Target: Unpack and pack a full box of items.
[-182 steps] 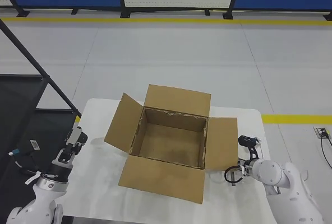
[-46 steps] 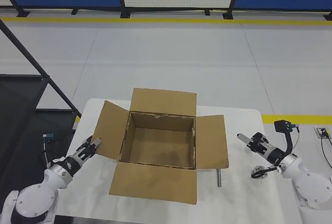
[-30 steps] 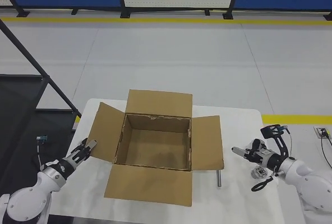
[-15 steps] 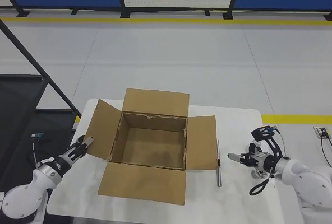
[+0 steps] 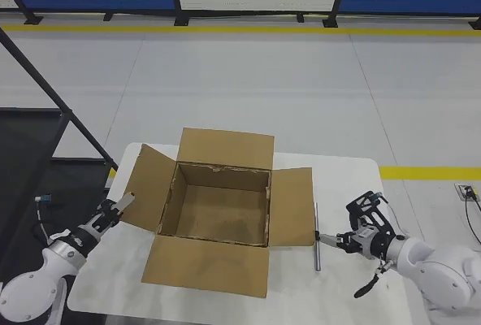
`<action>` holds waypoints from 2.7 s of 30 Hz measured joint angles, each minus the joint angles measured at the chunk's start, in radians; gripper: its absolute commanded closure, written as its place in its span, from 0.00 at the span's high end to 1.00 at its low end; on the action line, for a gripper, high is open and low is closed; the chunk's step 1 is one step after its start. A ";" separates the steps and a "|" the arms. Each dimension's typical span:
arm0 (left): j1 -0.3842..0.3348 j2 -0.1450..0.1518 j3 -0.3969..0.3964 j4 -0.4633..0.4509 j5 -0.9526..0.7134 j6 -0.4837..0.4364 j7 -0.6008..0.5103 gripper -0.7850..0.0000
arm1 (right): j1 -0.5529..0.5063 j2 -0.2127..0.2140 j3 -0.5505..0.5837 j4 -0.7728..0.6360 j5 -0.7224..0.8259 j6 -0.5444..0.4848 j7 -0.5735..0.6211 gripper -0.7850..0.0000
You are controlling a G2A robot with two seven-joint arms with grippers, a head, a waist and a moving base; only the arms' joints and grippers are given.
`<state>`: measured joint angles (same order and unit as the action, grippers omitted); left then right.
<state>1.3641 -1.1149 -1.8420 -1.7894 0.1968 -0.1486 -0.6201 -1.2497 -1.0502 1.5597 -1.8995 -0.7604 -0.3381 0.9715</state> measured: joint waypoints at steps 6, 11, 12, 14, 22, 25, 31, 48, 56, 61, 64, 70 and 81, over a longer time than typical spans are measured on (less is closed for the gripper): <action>0.021 -0.001 -0.009 -0.023 -0.033 -0.018 0.057 1.00 | -0.124 0.005 -0.005 -0.059 -0.139 -0.003 -0.100 1.00; 0.016 -0.001 0.010 -0.040 -0.060 -0.022 0.075 1.00 | -0.191 0.001 -0.057 -0.087 -0.253 0.089 -0.117 1.00; 0.016 -0.001 0.012 -0.041 -0.062 -0.023 0.074 1.00 | -0.191 0.001 -0.060 -0.086 -0.258 0.100 -0.114 1.00; 0.016 -0.001 0.012 -0.041 -0.062 -0.023 0.073 1.00 | -0.190 0.001 -0.060 -0.085 -0.256 0.099 -0.112 1.00; 0.018 -0.001 0.013 -0.042 -0.063 -0.024 0.076 1.00 | -0.188 0.000 -0.066 -0.078 -0.248 0.092 -0.124 1.00; 0.032 -0.003 0.020 -0.049 -0.071 -0.021 0.106 1.00 | -0.160 -0.007 -0.106 -0.023 -0.270 0.104 -0.193 1.00; 0.055 -0.006 0.030 -0.061 -0.079 -0.014 0.152 1.00 | -0.090 -0.031 -0.228 0.082 -0.401 0.295 -0.332 1.00; 0.062 -0.004 0.042 -0.053 -0.086 -0.017 0.185 1.00 | 0.091 -0.086 -0.382 0.350 -0.352 0.429 -0.408 0.44; 0.048 -0.002 0.049 -0.044 -0.077 -0.008 0.181 1.00 | 0.116 -0.100 -0.421 0.359 -0.411 0.482 -0.353 0.43; 0.044 0.000 0.046 -0.040 -0.076 -0.007 0.180 1.00 | 0.145 -0.111 -0.439 0.393 -0.414 0.511 -0.329 0.41; 0.043 0.001 0.043 -0.038 -0.078 -0.007 0.180 1.00 | 0.159 -0.117 -0.443 0.415 -0.409 0.521 -0.324 0.39; 0.041 0.003 0.038 -0.030 -0.084 -0.009 0.179 1.00 | 0.182 -0.127 -0.450 0.447 -0.400 0.525 -0.305 0.32; 0.042 0.006 0.030 -0.019 -0.091 -0.014 0.185 1.00 | 0.200 -0.140 -0.449 0.482 -0.380 0.518 -0.282 0.00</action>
<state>1.4064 -1.1092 -1.8117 -1.8082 0.1061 -0.1626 -0.4353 -1.0501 -1.1905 1.1108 -1.4180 -1.1406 0.1800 0.6899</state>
